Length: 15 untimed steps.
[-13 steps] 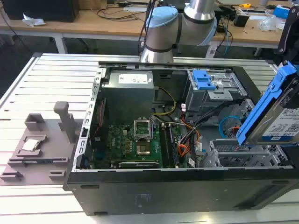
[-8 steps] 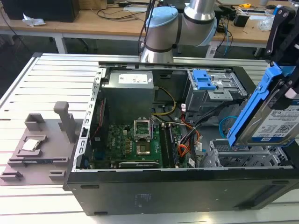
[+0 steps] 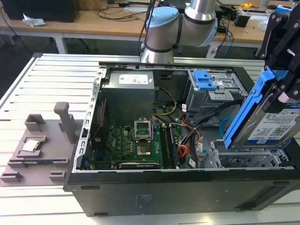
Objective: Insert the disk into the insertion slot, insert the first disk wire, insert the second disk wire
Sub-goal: 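Insert the disk into the insertion slot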
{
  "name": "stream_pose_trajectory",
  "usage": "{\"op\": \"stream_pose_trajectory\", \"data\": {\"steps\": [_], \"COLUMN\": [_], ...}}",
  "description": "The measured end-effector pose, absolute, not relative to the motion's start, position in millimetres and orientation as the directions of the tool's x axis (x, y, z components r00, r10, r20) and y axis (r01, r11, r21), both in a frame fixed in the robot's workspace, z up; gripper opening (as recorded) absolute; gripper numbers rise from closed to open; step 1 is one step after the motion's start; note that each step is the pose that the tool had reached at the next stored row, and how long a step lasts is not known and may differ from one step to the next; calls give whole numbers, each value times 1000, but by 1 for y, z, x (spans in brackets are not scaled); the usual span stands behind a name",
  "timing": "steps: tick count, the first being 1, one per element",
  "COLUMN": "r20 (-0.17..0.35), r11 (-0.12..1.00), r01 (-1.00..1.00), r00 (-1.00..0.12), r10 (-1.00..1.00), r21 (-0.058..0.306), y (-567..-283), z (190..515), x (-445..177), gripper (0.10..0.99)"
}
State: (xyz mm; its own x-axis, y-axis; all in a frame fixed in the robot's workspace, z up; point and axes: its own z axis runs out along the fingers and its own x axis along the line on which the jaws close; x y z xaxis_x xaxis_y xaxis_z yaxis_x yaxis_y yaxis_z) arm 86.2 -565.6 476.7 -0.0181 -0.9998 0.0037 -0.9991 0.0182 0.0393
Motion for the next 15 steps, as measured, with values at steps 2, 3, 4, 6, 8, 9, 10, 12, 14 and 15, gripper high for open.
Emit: {"op": "stream_pose_trajectory", "data": {"steps": [2,3,4,6,8,9,10,12,14,15], "r20": [4,4,4,4,4,4,4,4,4,4], "r11": [18,18,18,18,18,18,18,18,18,18], "r01": [-999,-999,-999,-999,-999,-999,-999,-999,-999,-999], "r00": [-18,-18,-18,-18,-18,-18,-18,-18,-18,-18], "r10": [-1000,-1000,-1000,-1000,-1000,-1000,-1000,-1000,-1000,-1000], "r21": [39,39,39,39,39,39,39,39,39,39], "y": [-566,-566,-566,-566,-566,-566,-566,-565,-564,-563], "z": [476,475,475,474,473,471,470,467,465,463], "x": [85,85,84,83,82,82,82,82,82,82], "gripper": [369,369,369,369,369,369,369,369,369,369]}}
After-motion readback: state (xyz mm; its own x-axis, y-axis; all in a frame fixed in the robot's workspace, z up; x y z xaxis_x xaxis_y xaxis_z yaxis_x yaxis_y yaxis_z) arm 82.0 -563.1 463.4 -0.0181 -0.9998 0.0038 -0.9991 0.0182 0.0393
